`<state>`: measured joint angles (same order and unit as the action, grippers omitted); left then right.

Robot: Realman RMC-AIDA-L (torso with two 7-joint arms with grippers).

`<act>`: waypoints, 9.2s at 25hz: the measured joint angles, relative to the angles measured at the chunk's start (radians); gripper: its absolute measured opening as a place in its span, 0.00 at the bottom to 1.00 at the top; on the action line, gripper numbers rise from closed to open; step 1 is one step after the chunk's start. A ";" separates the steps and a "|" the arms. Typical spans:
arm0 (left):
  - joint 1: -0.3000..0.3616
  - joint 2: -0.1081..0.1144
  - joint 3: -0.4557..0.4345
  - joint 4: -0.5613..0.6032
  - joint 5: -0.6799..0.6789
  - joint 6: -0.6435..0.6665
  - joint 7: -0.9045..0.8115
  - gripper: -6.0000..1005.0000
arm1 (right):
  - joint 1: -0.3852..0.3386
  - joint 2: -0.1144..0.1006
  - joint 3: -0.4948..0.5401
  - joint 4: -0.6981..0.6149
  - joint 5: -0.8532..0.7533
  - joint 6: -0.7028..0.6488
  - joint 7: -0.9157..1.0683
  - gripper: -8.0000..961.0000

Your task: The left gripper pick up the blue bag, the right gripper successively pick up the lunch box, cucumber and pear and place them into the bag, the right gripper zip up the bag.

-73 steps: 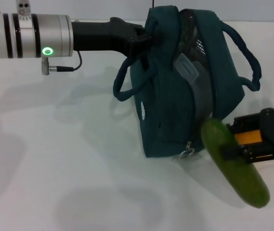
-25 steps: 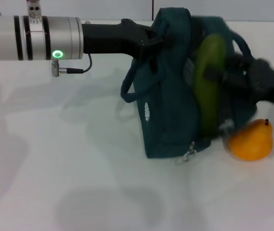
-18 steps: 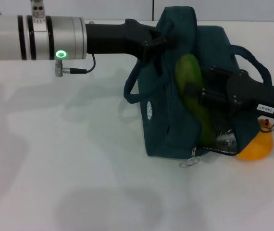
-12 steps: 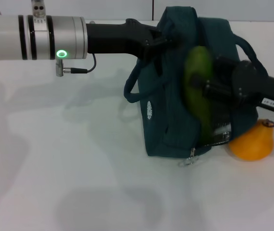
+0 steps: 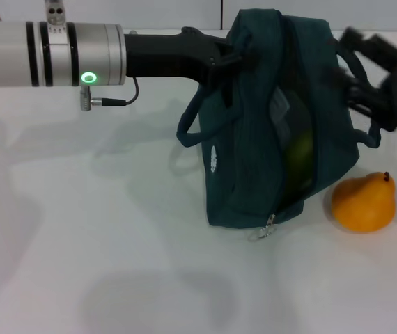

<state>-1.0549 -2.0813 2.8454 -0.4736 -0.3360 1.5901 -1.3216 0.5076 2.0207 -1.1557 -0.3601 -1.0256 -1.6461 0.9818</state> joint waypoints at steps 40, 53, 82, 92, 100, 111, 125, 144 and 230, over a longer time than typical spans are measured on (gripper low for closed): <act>0.007 0.002 0.000 0.006 0.002 -0.003 0.022 0.08 | -0.209 -0.016 -0.012 0.189 -0.012 0.142 -0.231 0.47; 0.012 0.007 0.000 0.004 0.002 -0.004 0.022 0.08 | -0.218 -0.016 -0.004 0.188 -0.008 0.139 -0.262 0.09; 0.010 0.012 0.000 0.010 -0.008 0.022 -0.035 0.08 | 0.115 -0.012 0.028 -0.081 0.012 -0.099 0.160 0.05; 0.016 0.010 0.000 0.005 -0.023 0.022 -0.032 0.08 | 0.100 -0.012 0.026 -0.083 -0.070 0.029 0.186 0.06; 0.016 0.007 0.000 0.004 -0.023 0.021 -0.009 0.08 | 0.002 -0.024 0.025 -0.093 -0.130 0.042 0.181 0.07; 0.008 0.006 0.000 0.010 -0.018 0.013 -0.007 0.08 | 0.002 -0.018 0.035 -0.101 -0.211 0.064 0.200 0.09; 0.006 0.004 0.000 0.010 -0.021 0.013 -0.007 0.08 | -0.011 -0.028 0.042 -0.116 -0.205 0.039 0.232 0.10; 0.010 0.003 0.000 0.010 -0.022 0.001 -0.003 0.08 | -0.267 -0.070 0.284 -0.115 -0.347 0.017 0.150 0.56; 0.185 0.055 -0.002 0.058 -0.076 0.144 0.076 0.20 | -0.108 -0.034 0.054 -0.079 -0.109 0.029 0.203 0.08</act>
<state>-0.8697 -2.0261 2.8439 -0.4155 -0.4117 1.7340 -1.2457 0.4000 1.9870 -1.1014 -0.4392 -1.1347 -1.6171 1.1851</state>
